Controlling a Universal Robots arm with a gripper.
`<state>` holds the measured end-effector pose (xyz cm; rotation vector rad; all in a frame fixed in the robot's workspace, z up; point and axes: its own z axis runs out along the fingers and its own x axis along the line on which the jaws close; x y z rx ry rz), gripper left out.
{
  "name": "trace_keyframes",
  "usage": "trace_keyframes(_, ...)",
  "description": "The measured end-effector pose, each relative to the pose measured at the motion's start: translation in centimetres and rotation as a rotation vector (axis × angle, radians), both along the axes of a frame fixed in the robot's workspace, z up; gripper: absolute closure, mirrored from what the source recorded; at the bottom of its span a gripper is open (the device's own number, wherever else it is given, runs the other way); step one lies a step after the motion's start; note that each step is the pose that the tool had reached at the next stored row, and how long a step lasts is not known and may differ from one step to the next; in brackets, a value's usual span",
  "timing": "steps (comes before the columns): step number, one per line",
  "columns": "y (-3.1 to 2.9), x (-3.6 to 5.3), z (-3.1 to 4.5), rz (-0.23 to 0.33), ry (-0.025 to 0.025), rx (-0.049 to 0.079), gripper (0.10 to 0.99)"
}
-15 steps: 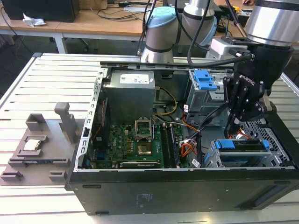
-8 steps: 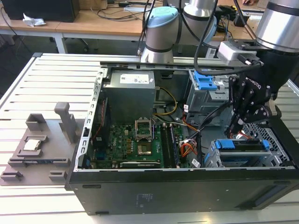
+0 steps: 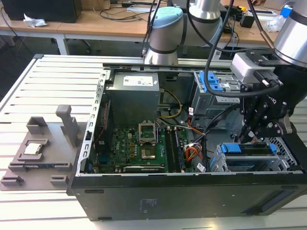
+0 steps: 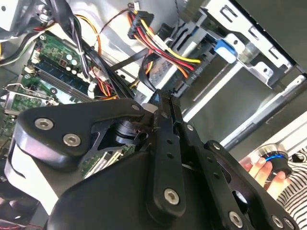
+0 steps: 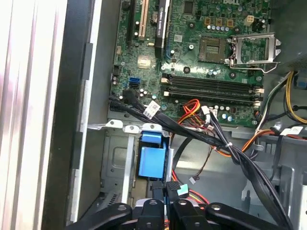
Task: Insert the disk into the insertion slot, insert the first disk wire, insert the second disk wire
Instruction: 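Insert the second disk wire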
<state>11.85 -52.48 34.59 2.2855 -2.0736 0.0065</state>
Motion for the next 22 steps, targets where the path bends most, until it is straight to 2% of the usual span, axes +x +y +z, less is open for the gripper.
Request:
trace_keyframes(2, -0.55, 0.12, 0.0, 0.0, 0.0, 0.005, 0.941)
trace_keyframes(5, -0.78, 0.32, -0.01, 0.0, 0.0002, 0.029, 0.941)
trace_keyframes(6, -0.78, 0.34, -0.01, 0.0, 0.0002, 0.041, 0.941)
trace_keyframes(7, -0.78, 0.37, -0.02, 0.0, 0.0002, 0.046, 0.941)
trace_keyframes(13, -1.1, 0.71, -0.06, 0.0, 0.0003, 0.047, 0.941)
trace_keyframes(22, -1.26, 1.39, -0.25, 0.0, 0.0022, 0.048, 0.941)
